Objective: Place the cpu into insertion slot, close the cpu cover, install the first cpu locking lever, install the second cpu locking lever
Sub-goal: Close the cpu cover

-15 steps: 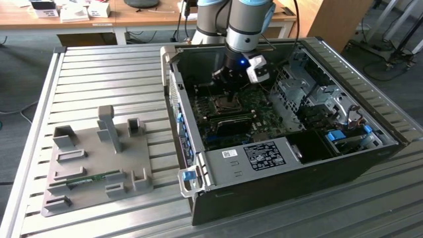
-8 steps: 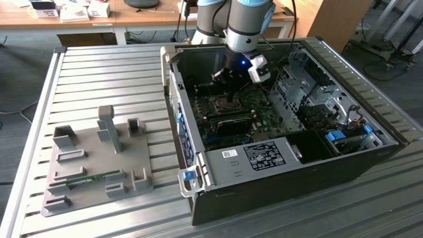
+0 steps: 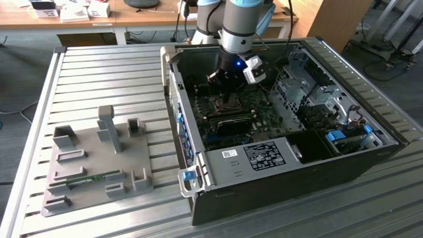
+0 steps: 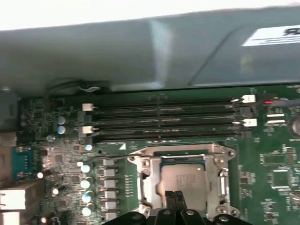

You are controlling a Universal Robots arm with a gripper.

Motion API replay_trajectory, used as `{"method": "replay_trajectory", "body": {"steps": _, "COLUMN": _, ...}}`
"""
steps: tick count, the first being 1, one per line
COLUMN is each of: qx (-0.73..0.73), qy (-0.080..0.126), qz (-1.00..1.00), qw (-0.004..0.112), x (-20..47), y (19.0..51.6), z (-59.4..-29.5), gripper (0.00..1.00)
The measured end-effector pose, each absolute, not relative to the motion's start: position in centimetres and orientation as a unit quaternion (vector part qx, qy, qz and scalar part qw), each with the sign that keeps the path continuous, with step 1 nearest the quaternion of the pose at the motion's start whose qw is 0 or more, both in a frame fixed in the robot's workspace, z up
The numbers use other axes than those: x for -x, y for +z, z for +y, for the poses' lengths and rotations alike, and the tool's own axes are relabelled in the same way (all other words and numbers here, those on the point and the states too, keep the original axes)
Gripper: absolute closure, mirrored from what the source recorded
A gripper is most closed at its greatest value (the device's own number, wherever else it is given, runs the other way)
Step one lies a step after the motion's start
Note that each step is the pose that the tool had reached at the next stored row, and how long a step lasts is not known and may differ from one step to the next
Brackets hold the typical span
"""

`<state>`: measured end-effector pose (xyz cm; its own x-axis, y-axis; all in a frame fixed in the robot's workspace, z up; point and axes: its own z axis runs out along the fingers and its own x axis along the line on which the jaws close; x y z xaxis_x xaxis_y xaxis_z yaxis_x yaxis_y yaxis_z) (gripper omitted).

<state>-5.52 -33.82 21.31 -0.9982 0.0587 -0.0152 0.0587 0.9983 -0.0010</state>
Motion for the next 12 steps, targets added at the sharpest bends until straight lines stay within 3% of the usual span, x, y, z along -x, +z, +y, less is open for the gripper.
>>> {"method": "replay_trajectory", "body": {"steps": 12, "qx": -0.01, "qy": -0.001, "qz": 1.0, "qw": 0.008, "x": 6.8, "y": 21.1, "z": -33.8, "gripper": 0.89}}
